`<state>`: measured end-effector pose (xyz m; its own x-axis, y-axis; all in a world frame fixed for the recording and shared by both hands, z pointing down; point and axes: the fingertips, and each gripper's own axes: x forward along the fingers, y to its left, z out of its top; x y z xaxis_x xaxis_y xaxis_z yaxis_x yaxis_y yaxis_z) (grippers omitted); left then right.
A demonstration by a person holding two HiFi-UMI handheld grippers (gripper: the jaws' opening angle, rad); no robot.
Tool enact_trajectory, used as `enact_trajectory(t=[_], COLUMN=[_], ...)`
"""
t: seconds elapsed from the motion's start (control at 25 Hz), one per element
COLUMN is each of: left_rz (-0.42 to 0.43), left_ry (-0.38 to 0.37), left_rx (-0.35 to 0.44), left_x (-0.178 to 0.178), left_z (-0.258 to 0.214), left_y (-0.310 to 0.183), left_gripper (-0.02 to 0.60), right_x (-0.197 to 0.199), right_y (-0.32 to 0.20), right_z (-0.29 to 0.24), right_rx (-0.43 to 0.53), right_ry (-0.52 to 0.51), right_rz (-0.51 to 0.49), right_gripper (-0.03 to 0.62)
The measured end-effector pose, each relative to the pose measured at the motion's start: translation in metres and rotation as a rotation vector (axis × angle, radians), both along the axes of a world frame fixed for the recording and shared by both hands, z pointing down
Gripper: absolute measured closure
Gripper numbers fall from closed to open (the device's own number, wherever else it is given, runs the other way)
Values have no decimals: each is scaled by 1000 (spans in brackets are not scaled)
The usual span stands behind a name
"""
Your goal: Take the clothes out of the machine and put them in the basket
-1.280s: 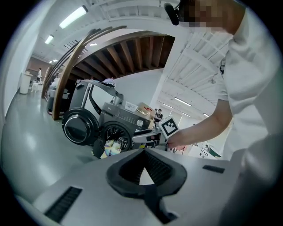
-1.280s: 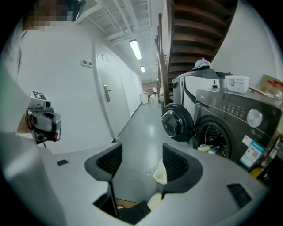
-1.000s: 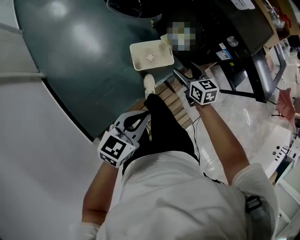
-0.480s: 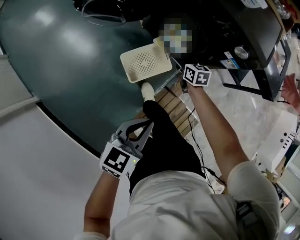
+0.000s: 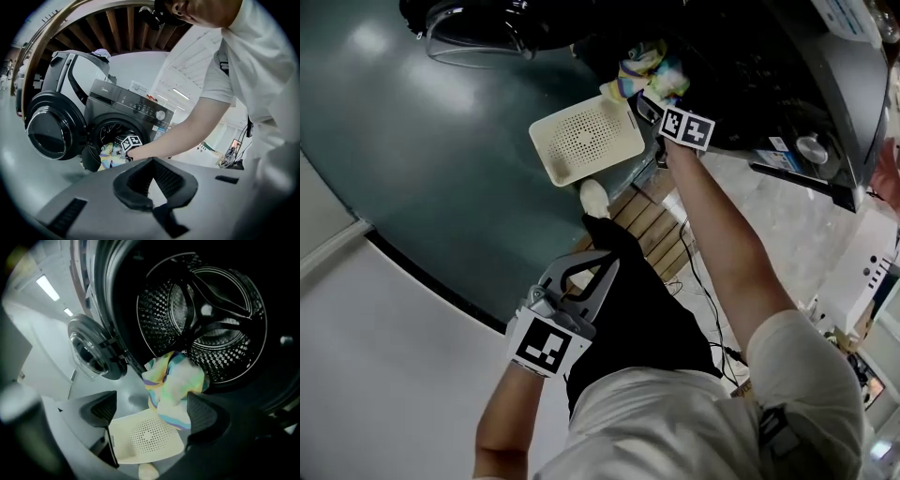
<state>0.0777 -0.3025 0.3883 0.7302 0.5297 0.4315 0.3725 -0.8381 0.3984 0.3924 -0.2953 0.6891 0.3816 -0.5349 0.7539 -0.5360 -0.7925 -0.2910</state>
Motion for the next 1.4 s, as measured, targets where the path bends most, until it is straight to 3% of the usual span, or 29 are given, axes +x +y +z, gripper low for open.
enact_trajectory(t=[0.32, 0.56, 0.8, 0.96, 1.0, 1.08, 1.24, 1.4], left_rz=[-7, -30, -45, -49, -48, -45, -46, -48], left_ry=[15, -39, -64, -65, -66, -61, -51, -44], left_rx=[-1, -14, -46, -59, -61, -61, -60, -49], left_x=[39, 45, 46, 51, 52, 54, 52, 46], left_z=[27, 56, 73, 79, 79, 76, 74, 65], left_y=[-37, -55, -54, -54, -53, -53, -56, -53], left_gripper=[584, 584, 584, 584, 584, 584, 584, 584], right_x=[55, 93, 108, 113, 114, 115, 114, 109], right_y=[-13, -17, -22, -23, -19, -7, -2, 3], right_z=[60, 93, 123, 129, 129, 130, 123, 106], right_rx=[17, 3, -67, -63, -68, -96, -103, -62], right_ry=[-84, -112, -114, -115, -115, -120, -137, -131], right_rz=[242, 394, 370, 369, 374, 382, 346, 334], right_gripper=[98, 71, 71, 79, 108, 299, 391, 431])
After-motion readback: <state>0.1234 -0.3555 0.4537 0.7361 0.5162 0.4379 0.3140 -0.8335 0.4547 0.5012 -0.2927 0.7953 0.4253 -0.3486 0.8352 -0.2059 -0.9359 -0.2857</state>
